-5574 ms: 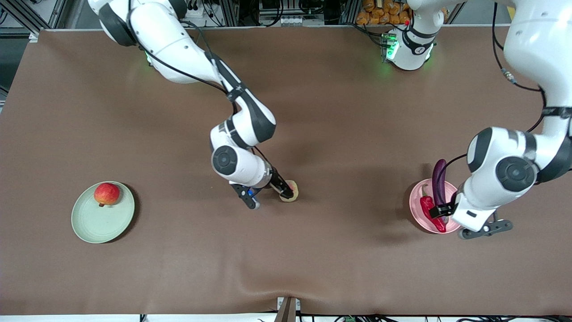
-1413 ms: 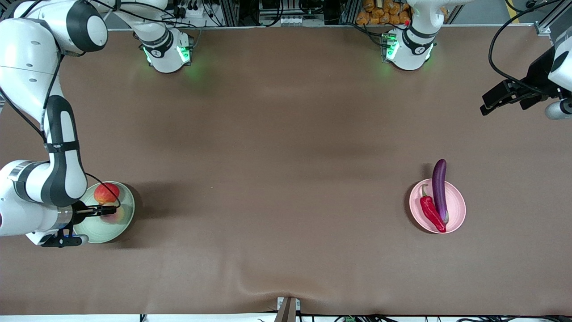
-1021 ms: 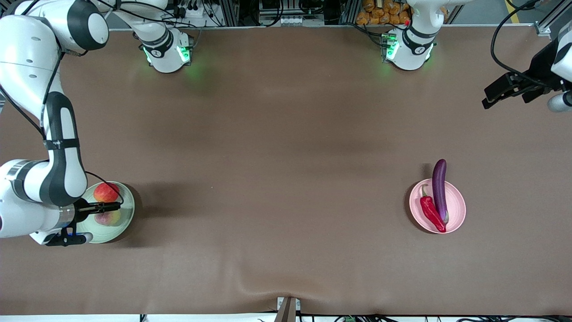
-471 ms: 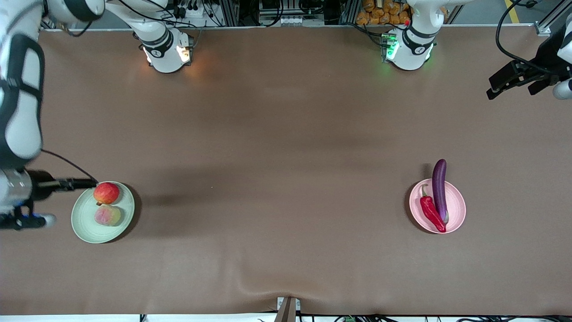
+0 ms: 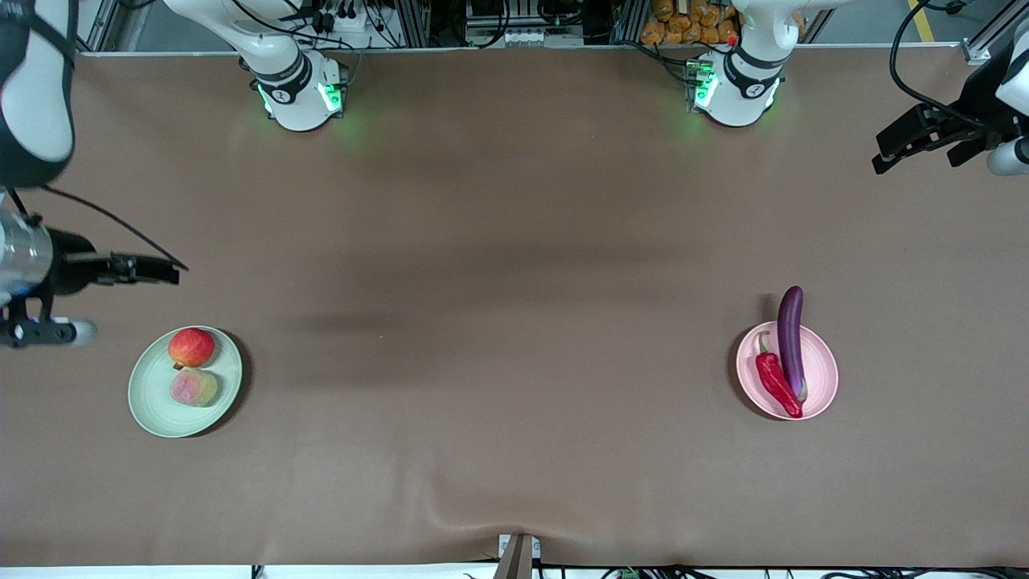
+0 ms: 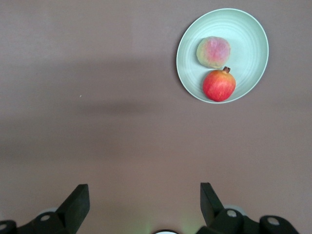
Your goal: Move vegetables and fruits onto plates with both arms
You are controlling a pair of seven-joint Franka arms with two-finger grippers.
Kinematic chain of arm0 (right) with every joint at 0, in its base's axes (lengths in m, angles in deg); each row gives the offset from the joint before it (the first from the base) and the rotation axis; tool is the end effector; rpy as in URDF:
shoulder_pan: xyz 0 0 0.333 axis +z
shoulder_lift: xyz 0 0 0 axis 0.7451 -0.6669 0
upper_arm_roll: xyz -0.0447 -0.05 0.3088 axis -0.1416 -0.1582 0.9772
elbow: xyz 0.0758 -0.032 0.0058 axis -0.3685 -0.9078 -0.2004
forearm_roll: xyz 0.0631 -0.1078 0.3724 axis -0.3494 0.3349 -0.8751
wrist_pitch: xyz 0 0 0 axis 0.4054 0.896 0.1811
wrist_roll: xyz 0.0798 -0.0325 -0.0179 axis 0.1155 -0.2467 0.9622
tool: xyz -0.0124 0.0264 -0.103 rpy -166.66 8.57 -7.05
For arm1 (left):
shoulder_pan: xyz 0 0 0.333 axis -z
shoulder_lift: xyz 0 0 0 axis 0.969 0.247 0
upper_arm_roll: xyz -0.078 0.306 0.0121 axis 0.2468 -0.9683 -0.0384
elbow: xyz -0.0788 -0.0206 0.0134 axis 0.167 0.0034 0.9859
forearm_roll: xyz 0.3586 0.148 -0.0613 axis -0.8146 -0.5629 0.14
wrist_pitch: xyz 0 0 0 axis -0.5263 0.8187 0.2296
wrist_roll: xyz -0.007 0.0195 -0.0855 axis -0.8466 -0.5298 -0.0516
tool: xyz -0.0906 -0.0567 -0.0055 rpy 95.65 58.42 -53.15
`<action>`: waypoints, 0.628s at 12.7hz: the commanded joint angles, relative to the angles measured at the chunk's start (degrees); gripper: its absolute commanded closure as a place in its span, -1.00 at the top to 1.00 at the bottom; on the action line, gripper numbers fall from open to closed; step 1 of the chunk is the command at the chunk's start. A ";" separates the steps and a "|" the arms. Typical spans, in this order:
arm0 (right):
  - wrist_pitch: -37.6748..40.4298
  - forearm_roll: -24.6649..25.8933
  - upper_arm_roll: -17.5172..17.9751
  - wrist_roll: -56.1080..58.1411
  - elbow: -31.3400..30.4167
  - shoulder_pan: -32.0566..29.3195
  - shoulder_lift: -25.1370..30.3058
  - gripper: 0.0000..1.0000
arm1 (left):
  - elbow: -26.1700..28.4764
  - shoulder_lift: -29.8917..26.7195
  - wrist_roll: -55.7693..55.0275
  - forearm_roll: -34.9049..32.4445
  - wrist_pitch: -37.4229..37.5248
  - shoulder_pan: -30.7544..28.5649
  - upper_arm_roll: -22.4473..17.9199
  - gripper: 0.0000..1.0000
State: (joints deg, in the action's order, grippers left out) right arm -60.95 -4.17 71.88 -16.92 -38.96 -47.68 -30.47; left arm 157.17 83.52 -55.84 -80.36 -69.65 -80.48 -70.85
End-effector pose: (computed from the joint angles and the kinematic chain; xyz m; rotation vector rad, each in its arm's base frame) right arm 0.6219 0.0198 0.5805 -3.0951 -0.0049 0.3226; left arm 0.5115 -0.0522 0.6748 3.1279 0.1613 -0.0516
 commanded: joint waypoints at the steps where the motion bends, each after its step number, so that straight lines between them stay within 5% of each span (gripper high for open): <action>1: -2.67 0.89 -0.06 -0.56 -11.39 1.35 11.42 1.00 | -0.13 -1.09 1.34 0.24 1.33 -0.41 0.32 1.00; 8: -5.31 0.98 -0.77 -0.04 -17.83 -0.75 22.51 1.00 | 0.14 -2.14 1.25 0.24 1.77 -0.41 0.32 1.00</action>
State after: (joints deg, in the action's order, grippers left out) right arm -64.80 -4.04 70.97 -16.93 -52.18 -47.05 -11.49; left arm 157.13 82.73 -55.84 -80.36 -69.00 -80.46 -70.71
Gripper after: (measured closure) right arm 0.000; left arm 0.000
